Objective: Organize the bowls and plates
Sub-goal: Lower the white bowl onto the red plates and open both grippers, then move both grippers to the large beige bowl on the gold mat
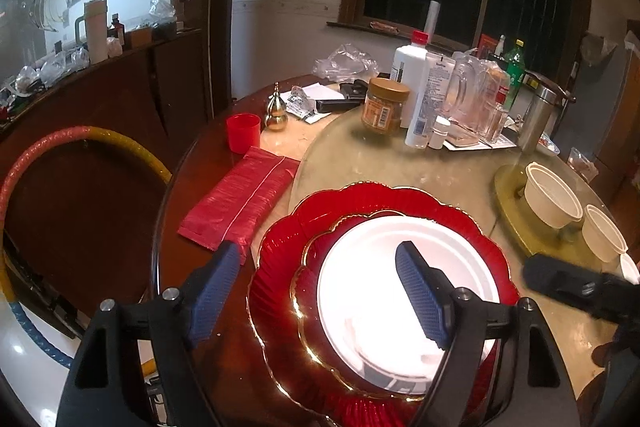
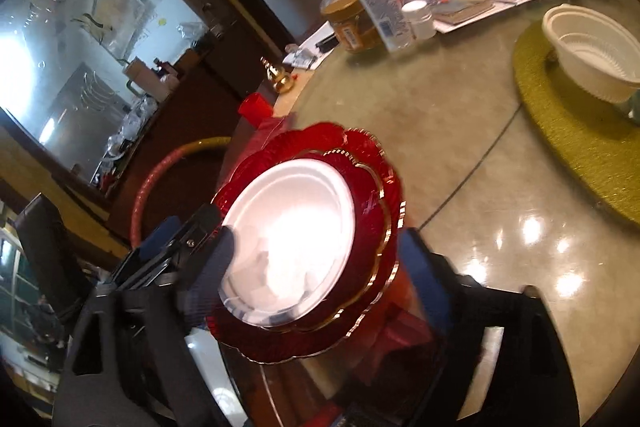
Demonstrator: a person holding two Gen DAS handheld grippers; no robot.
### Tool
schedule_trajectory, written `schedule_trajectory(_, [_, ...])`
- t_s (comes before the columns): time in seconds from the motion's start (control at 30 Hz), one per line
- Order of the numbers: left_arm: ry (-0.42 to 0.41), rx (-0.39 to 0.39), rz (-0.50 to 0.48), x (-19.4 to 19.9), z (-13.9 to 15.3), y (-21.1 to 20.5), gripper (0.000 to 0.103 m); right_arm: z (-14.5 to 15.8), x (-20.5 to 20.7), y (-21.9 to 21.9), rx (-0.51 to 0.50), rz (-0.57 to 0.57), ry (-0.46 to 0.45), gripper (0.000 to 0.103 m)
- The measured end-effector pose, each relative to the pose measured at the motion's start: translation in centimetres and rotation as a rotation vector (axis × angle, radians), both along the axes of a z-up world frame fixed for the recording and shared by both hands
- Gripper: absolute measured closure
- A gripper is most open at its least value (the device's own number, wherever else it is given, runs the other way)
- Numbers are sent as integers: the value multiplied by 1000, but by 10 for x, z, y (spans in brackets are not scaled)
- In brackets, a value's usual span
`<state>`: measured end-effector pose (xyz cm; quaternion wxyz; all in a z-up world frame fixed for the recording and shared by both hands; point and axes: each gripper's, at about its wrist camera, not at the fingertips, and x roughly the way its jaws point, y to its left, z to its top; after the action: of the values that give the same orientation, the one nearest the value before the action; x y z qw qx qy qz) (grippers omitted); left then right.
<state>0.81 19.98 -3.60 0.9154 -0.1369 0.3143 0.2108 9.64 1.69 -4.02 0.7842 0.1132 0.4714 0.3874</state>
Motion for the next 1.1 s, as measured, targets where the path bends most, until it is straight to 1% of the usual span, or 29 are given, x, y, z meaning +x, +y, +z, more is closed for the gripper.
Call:
schedule_trajectory(0.07, [-5, 8, 1, -1, 3, -3, 22, 3, 0, -8, 58, 0, 11, 12])
schedule_trajectory(0.13, [-9, 20, 1, -1, 7, -6, 22, 7, 0, -17, 114, 0, 17, 5])
schedule_trajectory(0.17, [-11, 23, 0, -1, 8, -7, 22, 10, -1, -22, 137, -10, 9, 0])
schedule_trajectory(0.27, [-12, 37, -6, 0, 12, -13, 22, 17, 2, -40, 181, -56, -22, 0])
schedule_trajectory(0.33, [-15, 49, -19, 2, 16, -19, 22, 19, 6, -53, 197, -89, -25, 0])
schedule_trajectory(0.4, [-21, 56, -37, 4, 21, -26, 22, 20, 10, -66, 189, -134, -28, 0])
schedule_trajectory(0.47, [-29, 65, -71, 7, 26, -35, 22, 18, 16, -84, 174, -199, -26, 0])
schedule_trajectory(0.5, [-30, 61, -105, 12, 30, -43, 22, 16, 21, -94, 173, -238, -19, 0])
schedule_trajectory(0.57, [-25, 35, -165, 20, 34, -53, 21, 11, 32, -118, 164, -331, 18, 0])
schedule_trajectory(0.6, [-14, 10, -211, 27, 36, -59, 21, 8, 38, -130, 159, -371, 40, 0])
schedule_trajectory(0.63, [8, -27, -261, 36, 36, -66, 21, 4, 44, -142, 163, -408, 64, 0])
schedule_trajectory(0.67, [23, -61, -295, 43, 36, -69, 21, -1, 50, -158, 190, -451, 101, 0])
schedule_trajectory(0.7, [38, -114, -338, 53, 37, -74, 21, -5, 55, -169, 210, -481, 125, 0])
schedule_trajectory(0.8, [92, -213, -395, 81, 37, -90, 21, -12, 69, -198, 224, -557, 185, 0])
schedule_trajectory(0.9, [114, -264, -426, 107, 39, -106, 21, -14, 81, -217, 242, -590, 216, 0])
schedule_trajectory(1.0, [109, -264, -422, 133, 40, -124, 21, -12, 90, -227, 288, -585, 230, 0])
schedule_trajectory(1.07, [139, -253, -405, 151, 36, -132, 21, -14, 100, -228, 327, -577, 249, 0])
schedule_trajectory(1.1, [148, -271, -403, 164, 32, -137, 21, -16, 106, -229, 344, -578, 264, 0])
